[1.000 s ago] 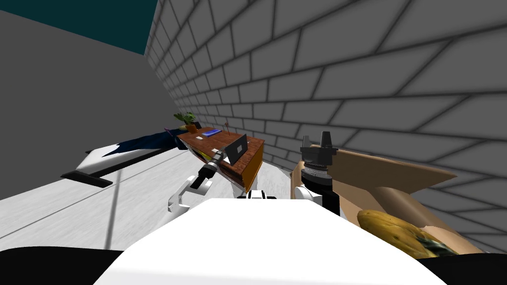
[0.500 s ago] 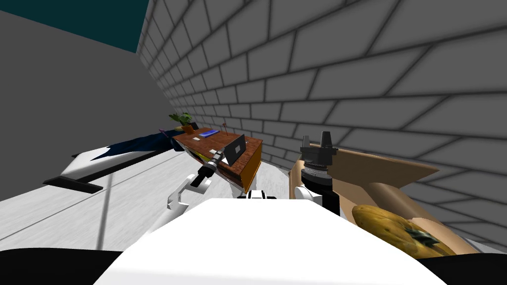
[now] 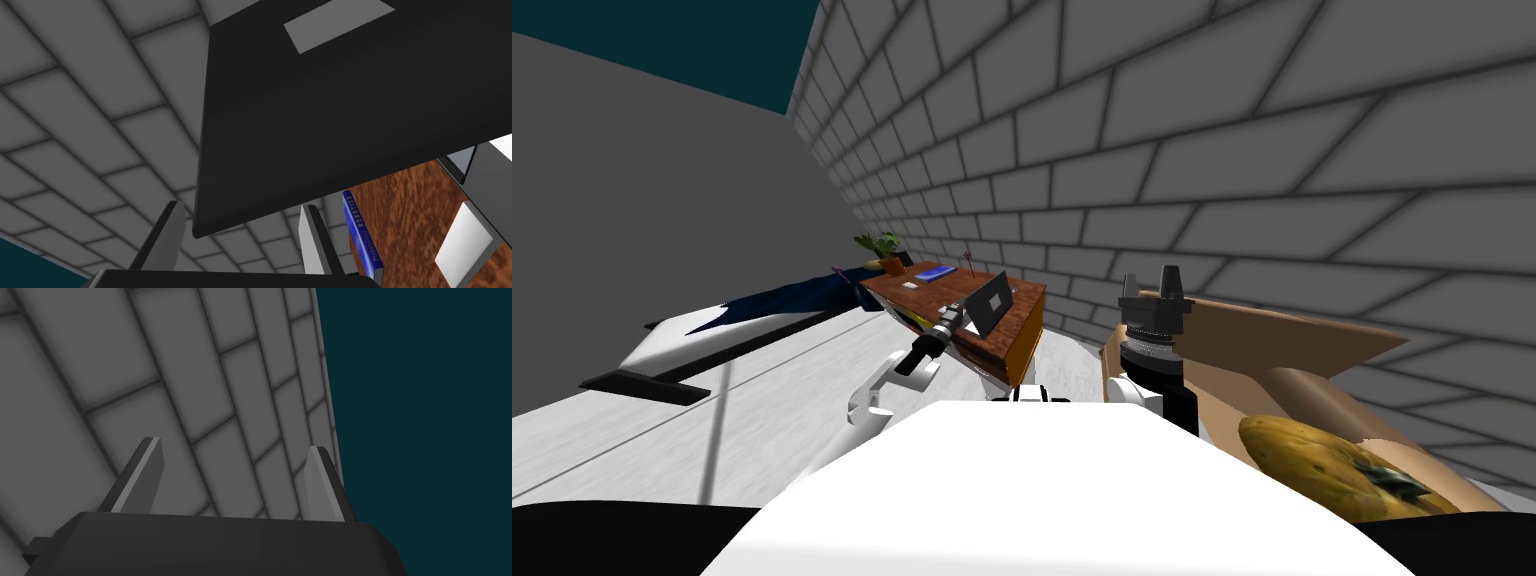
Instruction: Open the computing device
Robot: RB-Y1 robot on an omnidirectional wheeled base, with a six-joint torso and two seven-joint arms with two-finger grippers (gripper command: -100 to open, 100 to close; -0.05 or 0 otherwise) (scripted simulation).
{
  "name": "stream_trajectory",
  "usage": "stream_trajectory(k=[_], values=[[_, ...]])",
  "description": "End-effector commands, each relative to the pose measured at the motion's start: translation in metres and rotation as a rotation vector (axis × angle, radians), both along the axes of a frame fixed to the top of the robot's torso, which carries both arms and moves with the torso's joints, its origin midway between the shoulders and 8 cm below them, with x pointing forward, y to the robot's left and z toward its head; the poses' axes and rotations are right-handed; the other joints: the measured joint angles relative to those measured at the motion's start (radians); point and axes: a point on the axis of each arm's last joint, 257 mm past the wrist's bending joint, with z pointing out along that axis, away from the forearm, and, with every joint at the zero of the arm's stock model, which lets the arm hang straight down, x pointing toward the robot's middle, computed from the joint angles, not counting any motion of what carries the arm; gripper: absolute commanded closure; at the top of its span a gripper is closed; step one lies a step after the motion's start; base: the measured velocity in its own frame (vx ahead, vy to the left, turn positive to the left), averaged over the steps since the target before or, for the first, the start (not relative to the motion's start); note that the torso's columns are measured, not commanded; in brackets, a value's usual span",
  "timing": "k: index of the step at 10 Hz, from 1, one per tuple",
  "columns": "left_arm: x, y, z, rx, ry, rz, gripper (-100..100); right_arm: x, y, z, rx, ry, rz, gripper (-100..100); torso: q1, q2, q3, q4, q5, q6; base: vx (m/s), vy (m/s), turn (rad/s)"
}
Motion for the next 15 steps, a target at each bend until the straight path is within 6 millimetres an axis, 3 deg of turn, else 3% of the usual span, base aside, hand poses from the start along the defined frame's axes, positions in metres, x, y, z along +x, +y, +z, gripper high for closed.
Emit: stream_trajectory(k=[1, 4, 5, 13, 15], values=[[-0.003, 0.000, -0.010, -0.096, 0.063, 0.014, 100, 0.000, 0.000, 0.000, 0.000, 0.000, 0.000, 0, -0.001, 0.001, 0.001, 0.000, 0.000, 0.000, 0.015, 0.107, -0.033], [-0.003, -0.005, -0.008, -0.140, 0.076, 0.011, 100, 0.000, 0.000, 0.000, 0.000, 0.000, 0.000, 0, -0.004, 0.006, 0.003, 0.003, -0.002, 0.000, 0.021, 0.086, -0.019], [-0.005, -0.009, -0.020, -0.221, 0.115, 0.018, 100, 0.000, 0.000, 0.000, 0.000, 0.000, 0.000, 0, -0.009, 0.008, 0.004, 0.005, -0.004, 0.001, 0.035, 0.085, -0.022], [-0.014, -0.032, -0.063, -0.526, 0.257, 0.038, 100, 0.000, 0.000, 0.000, 0.000, 0.000, 0.000, 0, -0.011, 0.006, 0.003, 0.001, -0.003, 0.004, 0.008, 0.095, -0.054], [-0.014, -0.032, -0.063, -0.526, 0.257, 0.038, 100, 0.000, 0.000, 0.000, 0.000, 0.000, 0.000, 0, -0.010, 0.006, 0.003, 0.004, -0.004, 0.003, 0.000, 0.033, 0.001]])
